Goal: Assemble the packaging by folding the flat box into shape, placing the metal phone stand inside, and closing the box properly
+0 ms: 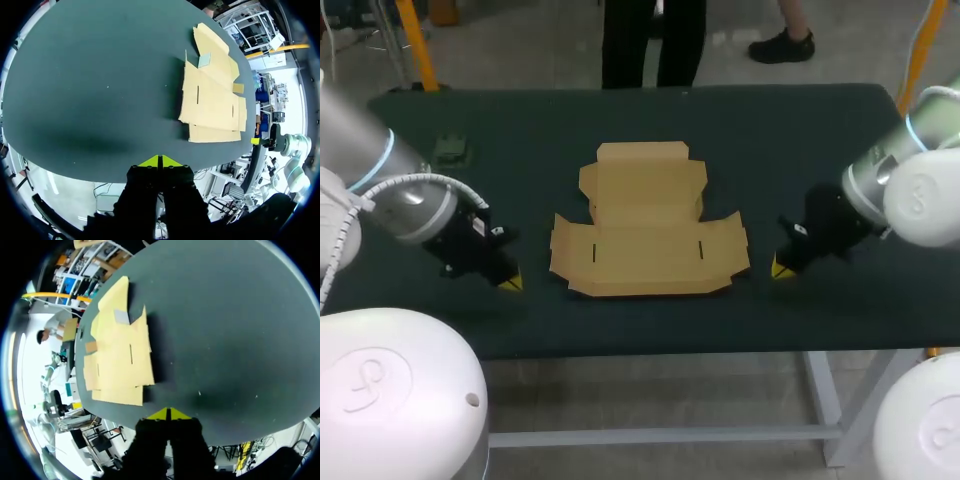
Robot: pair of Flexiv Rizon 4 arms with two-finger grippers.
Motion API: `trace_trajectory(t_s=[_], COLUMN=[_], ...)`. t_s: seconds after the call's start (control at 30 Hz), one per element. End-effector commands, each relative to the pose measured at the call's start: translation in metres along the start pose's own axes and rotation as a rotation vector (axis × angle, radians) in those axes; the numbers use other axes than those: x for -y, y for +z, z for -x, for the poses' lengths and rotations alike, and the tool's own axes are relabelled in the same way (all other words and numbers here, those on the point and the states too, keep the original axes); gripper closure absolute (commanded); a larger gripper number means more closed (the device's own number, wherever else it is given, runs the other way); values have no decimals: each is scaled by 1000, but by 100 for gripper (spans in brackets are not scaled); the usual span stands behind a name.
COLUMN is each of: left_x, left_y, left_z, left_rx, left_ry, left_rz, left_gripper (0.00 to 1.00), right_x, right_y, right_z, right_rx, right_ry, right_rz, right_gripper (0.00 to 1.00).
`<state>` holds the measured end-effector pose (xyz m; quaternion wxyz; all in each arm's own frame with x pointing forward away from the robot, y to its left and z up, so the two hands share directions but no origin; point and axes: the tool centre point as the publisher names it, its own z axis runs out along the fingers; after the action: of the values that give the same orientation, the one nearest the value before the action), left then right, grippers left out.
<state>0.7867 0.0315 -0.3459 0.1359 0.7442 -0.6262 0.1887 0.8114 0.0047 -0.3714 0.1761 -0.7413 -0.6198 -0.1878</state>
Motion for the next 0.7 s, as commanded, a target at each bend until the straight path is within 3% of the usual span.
trace_trajectory(t_s=[0.03, 0.7], left_x=[-3, 2], left_y=[5, 40], left_z=[-2, -13], left_rx=[-8, -38], left_ry=[5, 6], left_rz=[4, 76], left_gripper=[100, 100], right_x=[5, 6], right_y=[1, 25], right_z=[3, 1], right_rx=[-7, -22], right_ry=[-3, -5], right_rz=[9, -14], right_gripper=[100, 100])
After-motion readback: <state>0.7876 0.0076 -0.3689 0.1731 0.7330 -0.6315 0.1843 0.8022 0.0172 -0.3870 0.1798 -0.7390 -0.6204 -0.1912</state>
